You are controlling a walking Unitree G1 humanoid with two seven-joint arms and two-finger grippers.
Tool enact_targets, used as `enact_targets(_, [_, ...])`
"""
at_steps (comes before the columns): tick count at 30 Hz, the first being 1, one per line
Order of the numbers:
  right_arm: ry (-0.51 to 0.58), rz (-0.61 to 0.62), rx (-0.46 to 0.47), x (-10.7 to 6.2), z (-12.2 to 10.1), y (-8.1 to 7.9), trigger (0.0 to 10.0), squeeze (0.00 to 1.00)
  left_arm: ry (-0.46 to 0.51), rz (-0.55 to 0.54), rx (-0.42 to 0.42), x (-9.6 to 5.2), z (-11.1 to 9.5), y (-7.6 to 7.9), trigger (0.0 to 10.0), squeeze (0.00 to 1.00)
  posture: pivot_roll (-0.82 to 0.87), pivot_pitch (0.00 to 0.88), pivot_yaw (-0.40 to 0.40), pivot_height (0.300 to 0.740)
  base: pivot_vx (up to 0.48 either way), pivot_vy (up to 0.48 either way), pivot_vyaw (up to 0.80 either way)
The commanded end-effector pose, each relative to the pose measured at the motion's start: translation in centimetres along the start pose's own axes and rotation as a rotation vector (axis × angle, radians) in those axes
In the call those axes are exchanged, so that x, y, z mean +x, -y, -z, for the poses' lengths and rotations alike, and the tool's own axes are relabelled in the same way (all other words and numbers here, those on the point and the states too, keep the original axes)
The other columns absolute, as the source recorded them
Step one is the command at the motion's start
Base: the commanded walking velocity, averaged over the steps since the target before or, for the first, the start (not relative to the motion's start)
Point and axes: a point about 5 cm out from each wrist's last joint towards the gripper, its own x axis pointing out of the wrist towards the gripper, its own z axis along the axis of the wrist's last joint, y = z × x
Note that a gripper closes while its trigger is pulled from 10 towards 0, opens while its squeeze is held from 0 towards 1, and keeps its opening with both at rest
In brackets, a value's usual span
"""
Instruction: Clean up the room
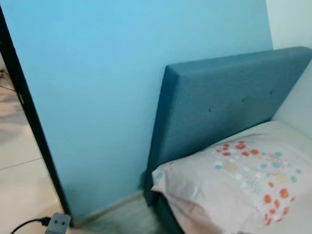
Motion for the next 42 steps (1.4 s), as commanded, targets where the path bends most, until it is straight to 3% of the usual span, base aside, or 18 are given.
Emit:
enact_targets(1, [-0.033,0.002,-0.007,-0.1,0.8,0.0,10.0,0.0,-0.019,0.008,-0.011,-0.1,0.5,0.6,10.0,0.0,-0.01,0.0,-0.098,0.74,0.0,0.0,0.0])
enact_targets(4, [-0.113,0.038,-0.027,-0.7,2.8,0.9,10.0,0.0,-0.026,0.025,-0.013,-0.2,0.7,1.1,10.0,0.0,-0.01,0.0,-0.1,0.74,0.0,0.0,0.0])
enact_targets(9, [-0.149,0.141,-0.026,-1.4,3.7,2.9,10.0,0.0,-0.037,0.057,0.043,-0.3,1.2,1.5,10.0,0.0,-0.01,0.0,-0.091,0.74,0.0,0.0,0.0])
enact_targets(16, [-0.149,0.141,-0.026,-1.4,3.7,2.9,10.0,0.0,-0.037,0.057,0.043,-0.3,1.2,1.5,10.0,0.0,-0.01,0.0,-0.091,0.74,0.0,0.0,0.0])
enact_targets(18, [-0.188,0.178,-0.044,-1.6,3.9,3.6,10.0,0.0,-0.031,0.101,0.065,-0.3,0.9,2.0,10.0,0.0,-0.04,0.0,-0.045,0.74,0.0,0.0,-0.71])
enact_targets(25, [-0.229,0.197,-0.091,-1.7,4.1,3.8,10.0,0.0,-0.022,0.154,0.086,-0.3,0.3,2.7,10.0,0.0,-0.04,0.0,-0.042,0.74,0.0,0.0,-0.66])
enact_targets(32, [-0.263,0.218,-0.122,-1.9,4.4,4.1,10.0,0.0,-0.068,0.181,0.04,-0.4,1.0,3.2,10.0,0.0,-0.04,0.0,-0.047,0.74,-0.159,0.0,-0.66])
enact_targets(42, [-0.266,0.205,-0.127,-1.3,4.3,2.5,10.0,0.0,-0.072,0.186,0.089,-0.6,1.9,3.0,10.0,0.0,-0.04,0.0,-0.045,0.74,-0.168,0.0,-0.66])
